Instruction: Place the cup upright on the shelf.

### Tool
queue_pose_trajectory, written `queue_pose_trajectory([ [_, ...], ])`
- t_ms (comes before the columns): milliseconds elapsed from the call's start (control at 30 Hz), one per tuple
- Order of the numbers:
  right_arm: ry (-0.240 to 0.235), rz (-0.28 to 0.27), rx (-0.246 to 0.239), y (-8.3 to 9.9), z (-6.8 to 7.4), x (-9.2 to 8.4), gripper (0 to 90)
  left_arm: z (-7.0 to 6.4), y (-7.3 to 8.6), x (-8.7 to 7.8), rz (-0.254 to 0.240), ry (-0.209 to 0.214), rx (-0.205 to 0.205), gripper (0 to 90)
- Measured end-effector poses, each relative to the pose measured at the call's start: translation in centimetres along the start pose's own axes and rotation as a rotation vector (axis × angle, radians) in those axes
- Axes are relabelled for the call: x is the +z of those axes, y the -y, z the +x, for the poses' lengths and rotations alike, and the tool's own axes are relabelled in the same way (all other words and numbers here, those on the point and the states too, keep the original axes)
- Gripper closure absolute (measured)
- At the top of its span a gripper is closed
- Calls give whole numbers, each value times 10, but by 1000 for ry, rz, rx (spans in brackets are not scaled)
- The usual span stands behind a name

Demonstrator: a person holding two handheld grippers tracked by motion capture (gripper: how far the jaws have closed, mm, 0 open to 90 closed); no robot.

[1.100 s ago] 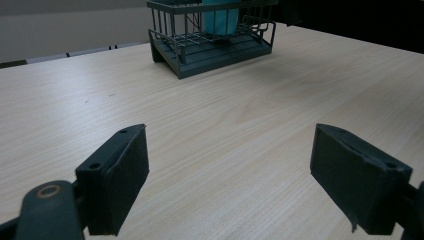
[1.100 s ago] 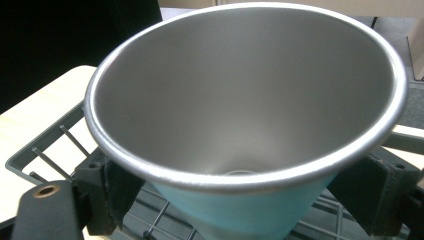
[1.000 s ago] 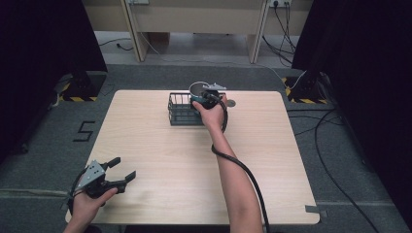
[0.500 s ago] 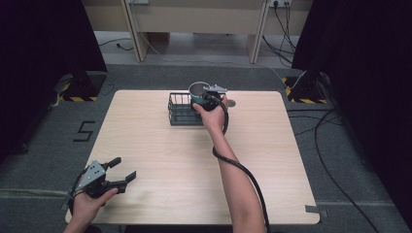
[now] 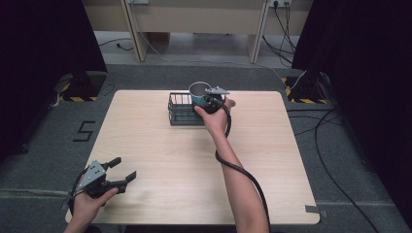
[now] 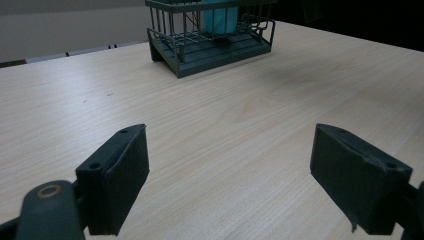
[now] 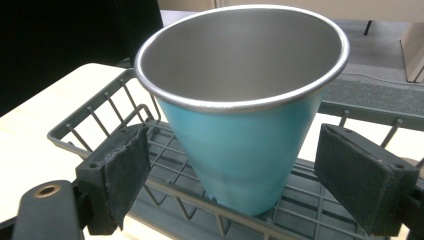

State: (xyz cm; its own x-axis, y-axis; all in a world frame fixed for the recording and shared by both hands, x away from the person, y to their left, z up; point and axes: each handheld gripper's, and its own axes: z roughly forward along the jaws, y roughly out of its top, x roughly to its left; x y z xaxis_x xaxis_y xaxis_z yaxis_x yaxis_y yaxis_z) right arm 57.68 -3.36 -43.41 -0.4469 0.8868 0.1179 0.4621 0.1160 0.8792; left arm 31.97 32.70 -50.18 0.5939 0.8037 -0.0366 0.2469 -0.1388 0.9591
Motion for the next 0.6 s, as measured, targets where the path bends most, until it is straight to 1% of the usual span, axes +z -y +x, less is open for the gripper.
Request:
queue_pose_trajectory([
  [133, 1, -7, 3, 1, 1, -5, 157, 0, 0, 0, 1, 0, 1, 153],
  [367, -4, -11, -7, 1, 3, -14, 156, 0, 0, 0, 1, 0, 3, 153],
  [600, -13, -18, -15, 3, 3, -25, 157, -1, 0, 1, 1, -1, 5, 153],
])
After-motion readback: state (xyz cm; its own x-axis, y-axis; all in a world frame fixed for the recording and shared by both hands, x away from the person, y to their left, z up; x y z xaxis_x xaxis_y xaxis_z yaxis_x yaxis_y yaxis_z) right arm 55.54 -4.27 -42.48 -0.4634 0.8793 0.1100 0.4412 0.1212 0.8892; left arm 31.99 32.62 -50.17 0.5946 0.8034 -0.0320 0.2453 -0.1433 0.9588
